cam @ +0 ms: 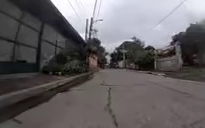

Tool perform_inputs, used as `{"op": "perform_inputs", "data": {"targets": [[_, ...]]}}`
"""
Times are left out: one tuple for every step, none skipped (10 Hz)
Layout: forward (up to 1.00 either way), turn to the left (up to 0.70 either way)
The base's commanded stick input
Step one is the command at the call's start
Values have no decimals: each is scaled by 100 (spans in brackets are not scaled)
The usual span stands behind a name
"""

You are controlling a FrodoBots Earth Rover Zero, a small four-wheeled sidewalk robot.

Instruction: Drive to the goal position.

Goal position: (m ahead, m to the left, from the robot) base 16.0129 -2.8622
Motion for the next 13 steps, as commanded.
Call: {"op": "perform_inputs", "data": {"targets": [[70, -35], [70, -35], [70, -30], [70, -8], [70, 0], [70, -24], [70, -35], [70, -35], [70, -35], [70, -35], [70, -28], [70, -3], [70, 0]]}}
